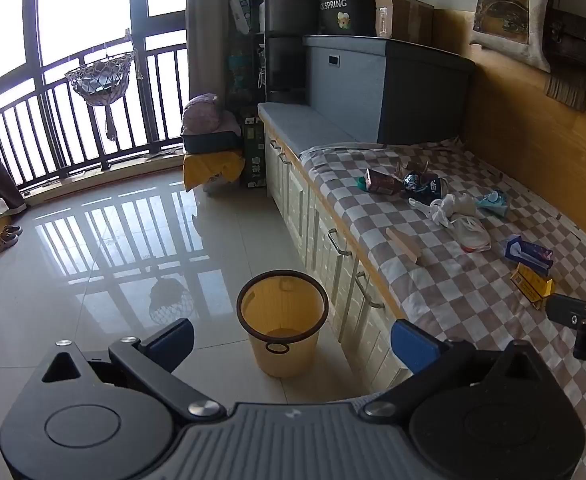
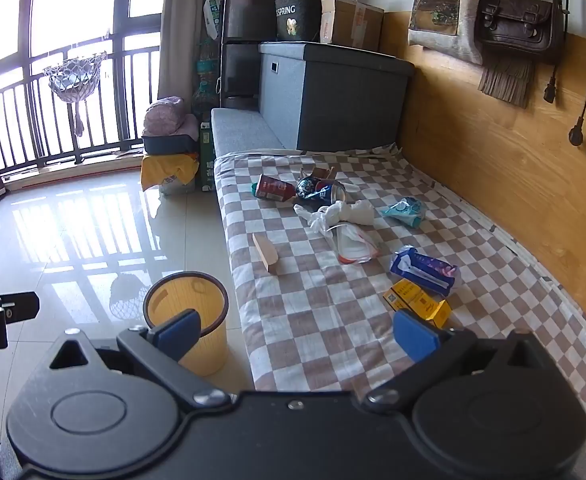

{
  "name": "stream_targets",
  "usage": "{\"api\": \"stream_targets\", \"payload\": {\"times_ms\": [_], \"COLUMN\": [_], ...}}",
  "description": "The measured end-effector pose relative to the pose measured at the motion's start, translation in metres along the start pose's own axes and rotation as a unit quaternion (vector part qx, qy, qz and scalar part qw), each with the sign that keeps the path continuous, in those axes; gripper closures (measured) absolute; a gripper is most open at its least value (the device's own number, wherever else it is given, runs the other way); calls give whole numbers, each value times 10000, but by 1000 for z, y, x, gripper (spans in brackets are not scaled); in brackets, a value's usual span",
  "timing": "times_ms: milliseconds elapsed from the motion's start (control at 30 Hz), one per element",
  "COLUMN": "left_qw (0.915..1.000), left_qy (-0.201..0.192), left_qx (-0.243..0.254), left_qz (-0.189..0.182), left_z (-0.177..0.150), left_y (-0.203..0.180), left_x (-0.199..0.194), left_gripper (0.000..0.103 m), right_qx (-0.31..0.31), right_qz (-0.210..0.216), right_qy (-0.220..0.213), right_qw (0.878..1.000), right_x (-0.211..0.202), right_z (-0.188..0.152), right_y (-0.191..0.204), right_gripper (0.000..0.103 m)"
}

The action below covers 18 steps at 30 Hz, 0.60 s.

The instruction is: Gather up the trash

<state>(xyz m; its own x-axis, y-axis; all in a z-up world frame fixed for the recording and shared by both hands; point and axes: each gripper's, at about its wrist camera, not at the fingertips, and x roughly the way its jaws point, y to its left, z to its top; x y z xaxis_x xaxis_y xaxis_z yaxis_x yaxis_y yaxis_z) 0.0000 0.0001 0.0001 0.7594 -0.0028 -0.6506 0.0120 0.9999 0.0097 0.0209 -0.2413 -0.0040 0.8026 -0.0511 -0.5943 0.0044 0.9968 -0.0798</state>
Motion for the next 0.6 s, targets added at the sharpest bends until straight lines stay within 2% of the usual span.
{"api": "stream_targets", "payload": {"times_ms": [600], "left_qw": [10000], "left_qy": [-1], "left_qx": [15], "left_qz": [15], "left_z": [0], "left_y": [0], "left_x": [0], "left_gripper": [0], "right_qx": [-2], "right_qz": [-6], "right_qy": [-3], "right_qw": [10000], "right_x": [0], "right_z": [0], "right_y": [0], "right_gripper": [0]}}
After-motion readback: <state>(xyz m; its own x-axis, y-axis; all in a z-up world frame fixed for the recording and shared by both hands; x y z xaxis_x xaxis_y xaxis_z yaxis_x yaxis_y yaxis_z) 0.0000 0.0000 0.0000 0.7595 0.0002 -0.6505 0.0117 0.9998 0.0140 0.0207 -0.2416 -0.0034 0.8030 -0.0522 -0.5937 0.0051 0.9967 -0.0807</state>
